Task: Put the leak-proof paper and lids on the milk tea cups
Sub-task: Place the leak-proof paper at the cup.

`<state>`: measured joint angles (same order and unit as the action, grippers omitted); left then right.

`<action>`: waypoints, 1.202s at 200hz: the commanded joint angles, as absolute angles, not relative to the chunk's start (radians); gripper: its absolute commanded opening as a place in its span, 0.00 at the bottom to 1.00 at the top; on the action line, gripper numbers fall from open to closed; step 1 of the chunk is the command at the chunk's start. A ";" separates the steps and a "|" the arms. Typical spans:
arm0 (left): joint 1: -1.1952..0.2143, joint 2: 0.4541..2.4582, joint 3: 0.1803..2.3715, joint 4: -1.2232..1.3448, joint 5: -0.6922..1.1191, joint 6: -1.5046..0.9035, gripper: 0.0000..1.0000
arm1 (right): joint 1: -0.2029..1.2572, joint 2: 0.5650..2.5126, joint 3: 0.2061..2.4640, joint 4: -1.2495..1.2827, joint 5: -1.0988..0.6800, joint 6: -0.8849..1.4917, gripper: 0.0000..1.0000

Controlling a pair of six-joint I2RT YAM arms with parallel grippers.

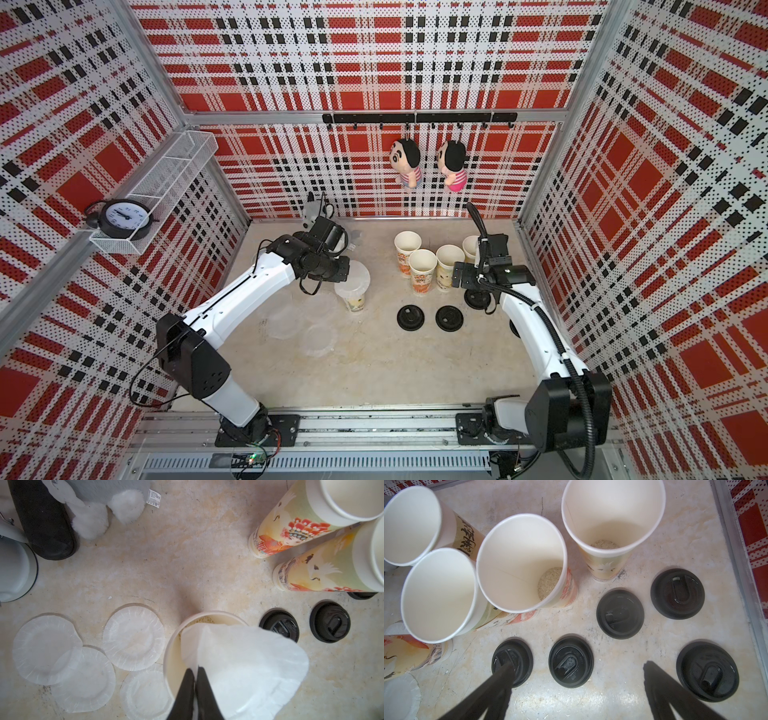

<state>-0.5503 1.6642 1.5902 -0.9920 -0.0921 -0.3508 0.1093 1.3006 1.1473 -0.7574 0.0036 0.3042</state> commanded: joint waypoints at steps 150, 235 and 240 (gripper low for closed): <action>-0.527 1.702 1.579 -0.967 -0.154 -0.331 0.26 | 0.114 1.318 1.146 -0.741 -0.003 0.291 1.00; -0.520 1.700 1.583 -0.953 -0.170 -0.330 0.39 | 0.114 1.316 1.139 -0.738 -0.009 0.293 1.00; -0.520 1.700 1.583 -0.953 -0.172 -0.330 0.40 | 0.114 1.315 1.140 -0.738 -0.009 0.293 1.00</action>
